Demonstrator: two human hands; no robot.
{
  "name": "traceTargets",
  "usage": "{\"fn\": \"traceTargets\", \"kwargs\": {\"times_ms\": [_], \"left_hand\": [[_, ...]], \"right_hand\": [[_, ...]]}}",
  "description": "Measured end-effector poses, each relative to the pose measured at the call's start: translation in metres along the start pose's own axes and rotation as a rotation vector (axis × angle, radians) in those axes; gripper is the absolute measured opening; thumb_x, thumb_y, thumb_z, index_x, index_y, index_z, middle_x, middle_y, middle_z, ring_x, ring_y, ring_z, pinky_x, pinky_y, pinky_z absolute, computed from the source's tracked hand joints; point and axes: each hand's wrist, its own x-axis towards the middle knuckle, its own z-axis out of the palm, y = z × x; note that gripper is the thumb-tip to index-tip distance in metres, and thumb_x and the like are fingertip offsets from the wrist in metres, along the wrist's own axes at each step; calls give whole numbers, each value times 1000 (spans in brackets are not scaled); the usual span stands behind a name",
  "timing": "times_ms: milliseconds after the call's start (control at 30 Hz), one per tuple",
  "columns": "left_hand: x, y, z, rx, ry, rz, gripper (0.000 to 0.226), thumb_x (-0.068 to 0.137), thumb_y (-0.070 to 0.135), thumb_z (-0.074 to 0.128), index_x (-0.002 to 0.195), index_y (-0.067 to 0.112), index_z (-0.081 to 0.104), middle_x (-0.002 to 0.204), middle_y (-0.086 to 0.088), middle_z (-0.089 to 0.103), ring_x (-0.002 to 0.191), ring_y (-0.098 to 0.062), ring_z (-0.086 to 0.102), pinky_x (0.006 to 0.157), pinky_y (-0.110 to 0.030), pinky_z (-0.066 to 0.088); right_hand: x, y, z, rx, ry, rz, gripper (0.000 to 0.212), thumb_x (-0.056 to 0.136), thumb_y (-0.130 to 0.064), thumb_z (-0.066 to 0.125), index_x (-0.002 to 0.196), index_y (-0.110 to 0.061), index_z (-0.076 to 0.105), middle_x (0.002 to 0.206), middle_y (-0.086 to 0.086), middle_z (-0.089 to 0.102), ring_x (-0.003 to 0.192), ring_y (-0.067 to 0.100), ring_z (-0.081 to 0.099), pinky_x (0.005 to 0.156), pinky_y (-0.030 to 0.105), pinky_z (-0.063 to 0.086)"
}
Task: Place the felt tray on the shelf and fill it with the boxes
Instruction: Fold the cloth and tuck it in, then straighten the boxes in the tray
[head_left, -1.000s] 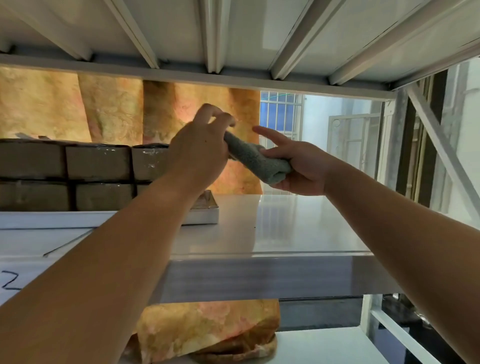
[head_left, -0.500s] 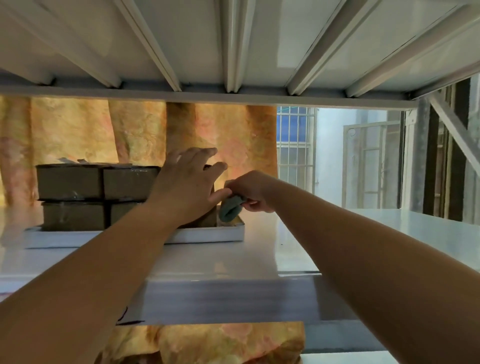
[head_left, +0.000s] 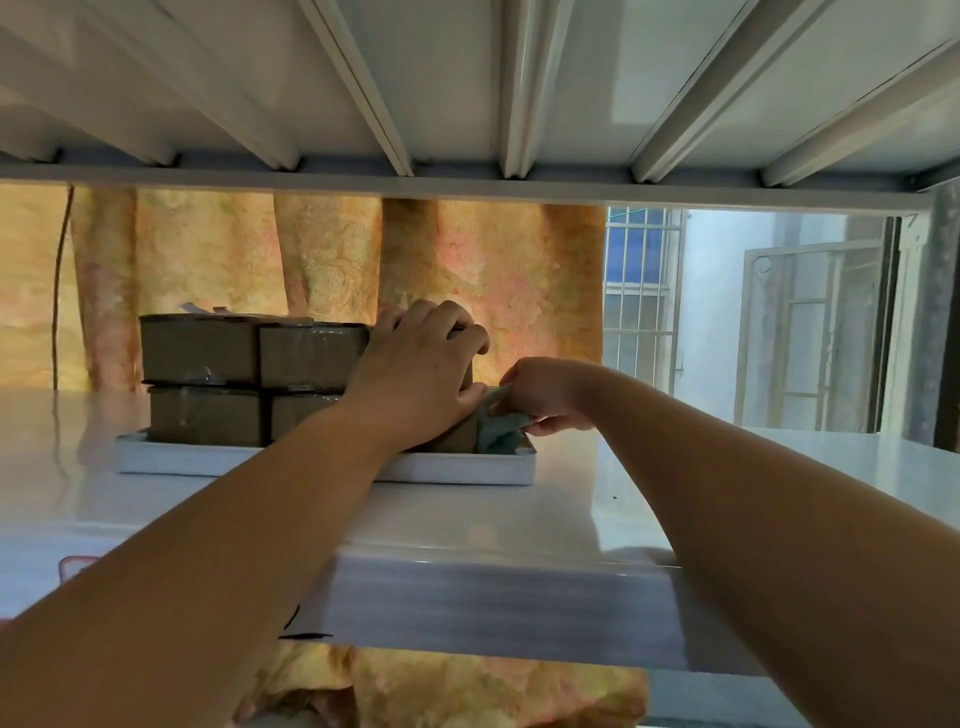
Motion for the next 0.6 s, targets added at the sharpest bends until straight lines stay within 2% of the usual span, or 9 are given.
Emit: {"fn": "traceTargets", "kwargs": {"times_ms": [100, 167, 200, 300, 400, 467, 500, 567, 600], "left_hand": [[0, 0, 0, -4, -5, -2, 36, 87, 39, 55, 119, 22, 56, 128, 2, 50, 122, -21, 41, 103, -41, 27], [-1, 0, 0, -11, -14, -7, 35, 87, 39, 55, 118, 22, 57, 128, 1, 49, 122, -21, 40, 104, -40, 25], [-1, 0, 0, -15, -18, -10, 34, 87, 39, 55, 117, 22, 57, 128, 1, 49, 123, -21, 40, 104, -40, 25], [-1, 1, 0, -21, -9, -13, 32, 87, 37, 56, 114, 21, 59, 126, 0, 50, 122, -22, 41, 104, -40, 25], [-1, 1, 0, -24, -7, -16, 31, 87, 37, 57, 113, 21, 59, 126, 0, 50, 122, -23, 41, 105, -41, 25], [-1, 1, 0, -16, -16, -14, 31, 87, 37, 56, 113, 22, 59, 127, 0, 49, 123, -22, 40, 105, -41, 25], [-1, 1, 0, -10, -18, -13, 31, 87, 38, 55, 114, 22, 58, 127, 1, 49, 124, -22, 39, 105, -41, 25], [-1, 1, 1, -4, -15, -10, 30, 87, 37, 55, 113, 22, 59, 127, 0, 49, 124, -22, 39, 106, -41, 24], [-1, 1, 1, -4, -10, -9, 30, 87, 37, 56, 113, 21, 59, 127, 0, 49, 124, -22, 39, 106, -41, 24]], "right_hand": [[-4, -4, 4, -104, 6, -46, 14, 95, -14, 48, 88, -8, 59, 72, 3, 49, 60, 10, 43, 56, 18, 40], [-3, -2, 4, -14, 17, -51, 25, 96, -18, 49, 73, -10, 55, 65, 3, 48, 56, 11, 43, 54, 20, 38], [-3, -1, 3, 77, 32, -44, 26, 97, -17, 47, 73, -9, 53, 64, 3, 48, 54, 11, 44, 52, 20, 38], [-4, 2, -3, 261, 65, -6, 15, 95, -3, 38, 89, -5, 52, 62, 6, 48, 34, 7, 49, 40, 16, 35], [-3, 6, -6, 314, 22, 48, 16, 95, -3, 37, 91, -6, 52, 56, 4, 49, 29, 6, 46, 41, 16, 31], [-6, 5, -2, 205, -27, 33, 20, 95, -5, 37, 86, -8, 55, 51, 0, 49, 30, 4, 46, 45, 17, 27], [-8, 4, 1, 98, -17, 4, 21, 94, -5, 38, 89, -8, 58, 53, 0, 50, 34, 4, 46, 46, 18, 26], [-12, 0, 4, -205, 59, -84, 26, 93, -4, 41, 111, -3, 59, 70, 3, 56, 52, 9, 48, 49, 20, 30], [-12, -1, 6, -337, 92, -123, 32, 93, -4, 42, 123, -2, 55, 87, 7, 62, 65, 13, 50, 52, 20, 34]]}}
